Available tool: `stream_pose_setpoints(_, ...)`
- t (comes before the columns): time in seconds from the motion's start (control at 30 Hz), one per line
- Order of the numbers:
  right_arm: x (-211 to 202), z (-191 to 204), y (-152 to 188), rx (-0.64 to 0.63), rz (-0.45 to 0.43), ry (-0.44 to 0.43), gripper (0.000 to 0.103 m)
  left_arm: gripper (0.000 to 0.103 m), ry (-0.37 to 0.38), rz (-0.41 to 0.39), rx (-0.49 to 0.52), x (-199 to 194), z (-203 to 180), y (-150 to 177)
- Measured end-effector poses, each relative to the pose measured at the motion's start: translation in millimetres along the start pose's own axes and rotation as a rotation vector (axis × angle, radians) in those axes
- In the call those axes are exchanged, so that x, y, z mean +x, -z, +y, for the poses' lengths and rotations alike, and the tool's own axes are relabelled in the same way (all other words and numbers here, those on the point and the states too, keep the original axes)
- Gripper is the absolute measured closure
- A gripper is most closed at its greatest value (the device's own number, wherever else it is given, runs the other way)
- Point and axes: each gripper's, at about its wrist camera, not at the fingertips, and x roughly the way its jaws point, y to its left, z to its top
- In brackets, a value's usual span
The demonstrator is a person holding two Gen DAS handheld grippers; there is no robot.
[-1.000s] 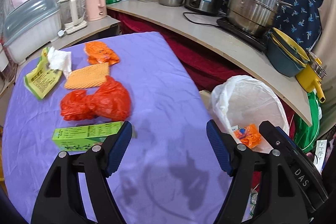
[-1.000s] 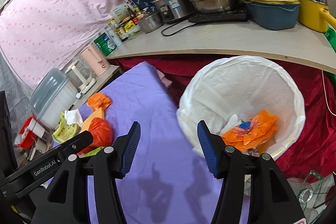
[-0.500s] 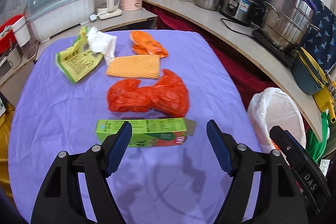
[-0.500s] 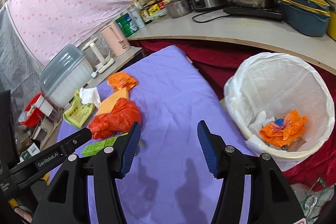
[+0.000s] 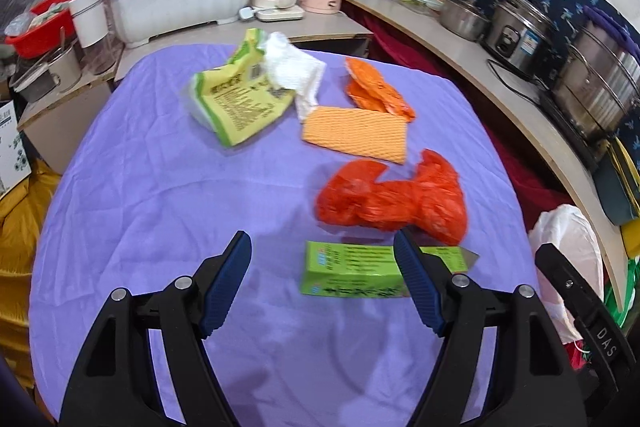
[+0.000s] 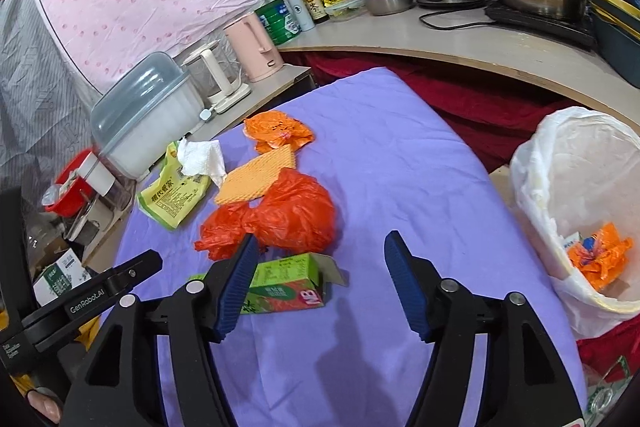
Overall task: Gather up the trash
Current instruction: 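Move both tools back over the trash on the table, then grasp the yellow-green snack bag with the left tool while the right tool grasps the red plastic bag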
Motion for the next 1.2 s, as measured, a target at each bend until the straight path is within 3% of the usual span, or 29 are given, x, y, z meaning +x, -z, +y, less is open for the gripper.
stream_pose_setpoints(0.47,76,29,-19,-0.004,0.075,-0.017,0.037,0.022,-0.113,-0.038,-0.111,45,74,-61)
stream_pose_setpoints(0.73,114,34,-28,0.002,0.106,-0.011,0.034,0.02,-0.172,-0.046,-0.089,86,99,-96)
stream_pose_setpoints(0.93,133,32,-26,0.01,0.123,0.001,0.032,0.021,-0.161,-0.038,-0.047,115,100,-107)
stream_pose_setpoints(1.03,136,29,-25,0.011,0.127,0.002,0.031,0.04,-0.15,-0.012,-0.033,127,98,-106)
stream_pose_setpoints(1.17,137,28,-22,0.011,0.128,-0.004,0.031,0.081,-0.124,0.027,-0.042,133,97,-102)
stream_pose_setpoints(1.2,138,28,-21,0.01,0.128,-0.003,0.031,0.085,-0.123,0.031,-0.045,133,97,-101)
